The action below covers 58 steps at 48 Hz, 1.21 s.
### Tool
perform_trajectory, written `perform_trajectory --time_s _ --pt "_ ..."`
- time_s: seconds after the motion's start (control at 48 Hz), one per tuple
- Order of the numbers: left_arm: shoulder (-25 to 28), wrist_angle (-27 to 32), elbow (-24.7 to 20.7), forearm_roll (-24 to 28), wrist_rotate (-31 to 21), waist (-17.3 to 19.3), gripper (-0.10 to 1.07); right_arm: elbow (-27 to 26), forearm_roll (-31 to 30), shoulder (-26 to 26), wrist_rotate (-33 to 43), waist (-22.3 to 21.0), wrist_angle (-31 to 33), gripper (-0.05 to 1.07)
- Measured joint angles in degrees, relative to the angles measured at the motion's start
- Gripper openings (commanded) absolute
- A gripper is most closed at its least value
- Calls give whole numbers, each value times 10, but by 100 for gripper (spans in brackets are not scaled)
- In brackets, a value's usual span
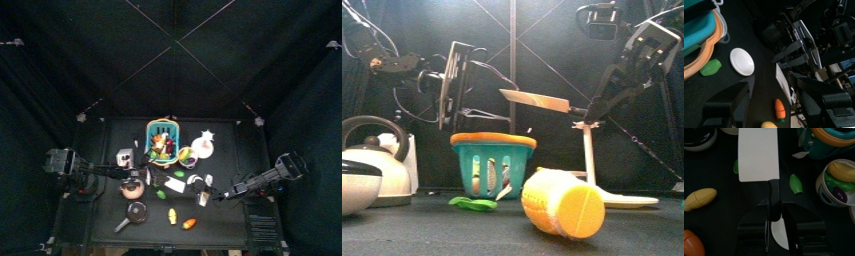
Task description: Grab cleaver with other hand
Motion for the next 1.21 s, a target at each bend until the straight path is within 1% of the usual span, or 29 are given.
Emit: perform_trajectory --time_s 0.146,0.229,0.354,0.521,0.688,0.792,0.854,0.938,1.083,1.208 --pt "16 0 -12 0 -36 -1 88 -2 0 11 0 0 1 47" --pt "22 -1 -13 3 -62 -1 83 -2 0 13 0 -1 4 47" --pt "24 -4 -13 17 -86 0 73 -2 0 13 0 -2 18 47" --pt "30 -9 -13 43 -102 2 59 -2 0 13 0 -3 35 47" --pt "36 -16 -13 49 -104 6 44 -2 -1 13 -2 -4 37 48" --pt "39 -17 -13 53 -104 8 38 -2 1 13 -3 -4 35 50" --pt "39 -17 -13 56 -104 9 37 -2 3 13 -2 -4 31 52" --pt "39 -17 -13 66 -104 9 37 -2 5 14 -1 -7 10 57" --pt "39 -17 -13 91 -101 9 37 -2 6 13 0 -11 -28 74" --pt "39 -17 -14 106 -101 10 37 -1 7 4 1 -11 -36 89"
